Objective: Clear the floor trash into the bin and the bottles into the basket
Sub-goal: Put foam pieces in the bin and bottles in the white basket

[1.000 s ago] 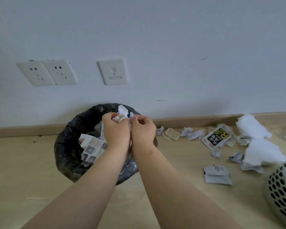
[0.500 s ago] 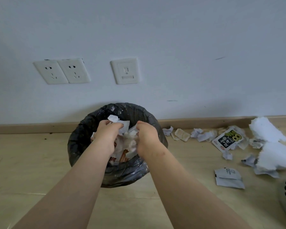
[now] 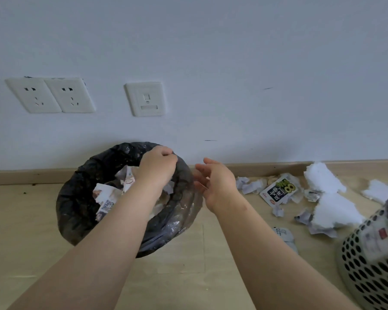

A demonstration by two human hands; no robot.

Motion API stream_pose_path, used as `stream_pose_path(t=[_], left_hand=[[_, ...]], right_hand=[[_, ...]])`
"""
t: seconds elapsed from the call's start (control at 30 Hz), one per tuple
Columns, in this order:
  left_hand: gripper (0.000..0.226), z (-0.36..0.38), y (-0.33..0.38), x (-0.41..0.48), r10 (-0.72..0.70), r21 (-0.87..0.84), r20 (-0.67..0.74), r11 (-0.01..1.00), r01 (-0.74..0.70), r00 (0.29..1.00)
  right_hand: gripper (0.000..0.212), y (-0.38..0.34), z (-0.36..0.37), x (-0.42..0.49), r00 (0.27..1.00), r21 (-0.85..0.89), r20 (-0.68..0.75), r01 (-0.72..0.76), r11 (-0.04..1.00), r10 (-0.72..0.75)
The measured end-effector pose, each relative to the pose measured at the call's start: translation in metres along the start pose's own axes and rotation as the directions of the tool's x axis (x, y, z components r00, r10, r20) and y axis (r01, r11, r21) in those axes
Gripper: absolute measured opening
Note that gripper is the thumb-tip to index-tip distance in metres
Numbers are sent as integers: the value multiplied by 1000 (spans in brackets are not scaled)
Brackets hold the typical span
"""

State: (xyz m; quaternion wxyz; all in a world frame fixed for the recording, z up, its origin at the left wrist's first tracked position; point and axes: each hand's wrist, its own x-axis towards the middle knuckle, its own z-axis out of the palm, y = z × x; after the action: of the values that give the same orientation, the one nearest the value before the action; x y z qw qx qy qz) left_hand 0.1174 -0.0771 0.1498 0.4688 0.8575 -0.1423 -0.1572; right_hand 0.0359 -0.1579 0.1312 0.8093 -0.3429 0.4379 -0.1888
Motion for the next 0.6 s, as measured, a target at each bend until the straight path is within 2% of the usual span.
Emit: stream_pose_path(t=[0.1, 0.2, 0.23, 0.27, 0.33, 0.4, 0.47, 0.6], left_hand=[[31, 31, 16, -12, 131, 44, 58, 990, -134, 990], [28, 72, 27, -33, 178, 21, 210, 982, -187, 961], [26, 88, 28, -39, 177, 27, 270, 981, -191, 946], [25, 106, 29, -47, 172, 41, 334, 980, -197, 927], [24, 135, 27, -60, 152, 79, 452, 975, -209, 879], [25, 165, 26, -73, 130, 110, 556, 967, -228, 821], [26, 186, 24, -79, 94, 129, 615, 967, -218, 783], [17, 223, 22, -90, 46, 153, 657, 969, -193, 753]], right_hand=[[25, -9, -41, 11, 985, -67, -171, 25, 997, -36], [31, -14, -92, 24, 918, -98, -384, 62, 993, -95], [32, -13, -111, 26, 883, -76, -462, 57, 996, -85], [36, -15, -132, 25, 813, -14, -578, 65, 998, -61], [41, -14, -168, 25, 726, 23, -686, 87, 996, -48], [41, -13, -206, 23, 638, -181, -754, 28, 983, -157], [44, -9, -234, 22, 607, -302, -763, -29, 953, -223], [55, -5, -270, 31, 639, -336, -735, -52, 940, -227]])
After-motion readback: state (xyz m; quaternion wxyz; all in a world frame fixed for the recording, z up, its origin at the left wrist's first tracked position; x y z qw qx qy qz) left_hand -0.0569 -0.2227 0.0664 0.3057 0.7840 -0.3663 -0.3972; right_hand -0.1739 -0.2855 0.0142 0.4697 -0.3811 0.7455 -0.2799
